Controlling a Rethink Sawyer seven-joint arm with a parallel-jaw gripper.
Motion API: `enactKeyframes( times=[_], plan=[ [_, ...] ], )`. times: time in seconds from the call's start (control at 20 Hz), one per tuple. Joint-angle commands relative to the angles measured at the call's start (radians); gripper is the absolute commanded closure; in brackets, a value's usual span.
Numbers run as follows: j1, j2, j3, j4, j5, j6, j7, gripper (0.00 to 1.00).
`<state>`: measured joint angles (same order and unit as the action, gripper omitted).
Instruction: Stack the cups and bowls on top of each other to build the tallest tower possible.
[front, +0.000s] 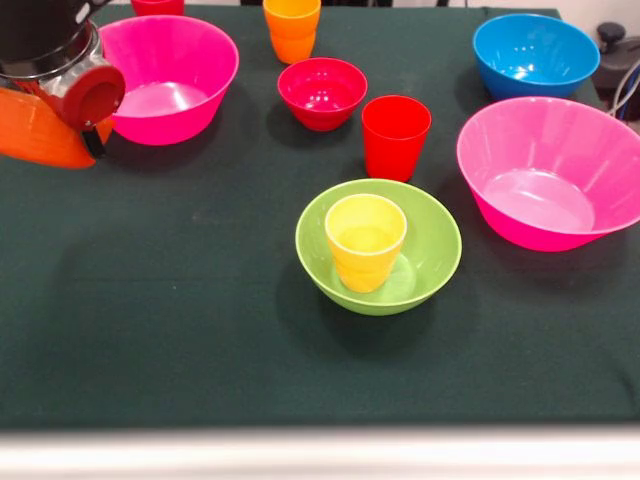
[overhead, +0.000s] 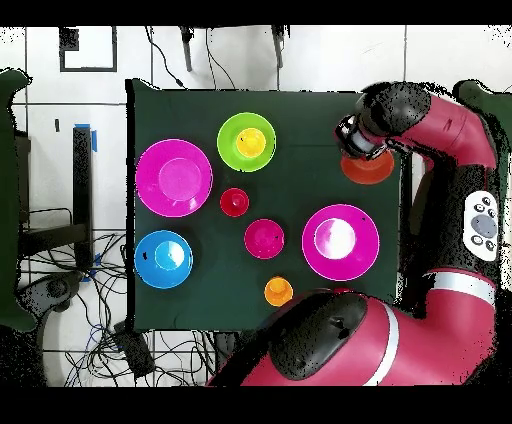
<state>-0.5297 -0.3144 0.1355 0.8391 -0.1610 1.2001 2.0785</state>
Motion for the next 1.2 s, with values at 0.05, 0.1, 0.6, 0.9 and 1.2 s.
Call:
enactKeyframes(
  times=[0.05,0.1,0.6,0.9,1.2],
  plan=[
    [0.010,0.118,0.193,-0.143,0.073,0.122,-0.161,1.00],
    [0.006,0.134,0.203,-0.141,0.085,0.096,-0.159,1.00],
    [0.004,0.173,0.210,-0.071,0.126,-0.059,-0.138,0.00],
    [0.003,0.142,0.196,0.008,0.135,-0.053,-0.123,0.00],
    [0.015,0.144,0.176,0.007,0.110,-0.058,-0.113,0.00]
  ],
)
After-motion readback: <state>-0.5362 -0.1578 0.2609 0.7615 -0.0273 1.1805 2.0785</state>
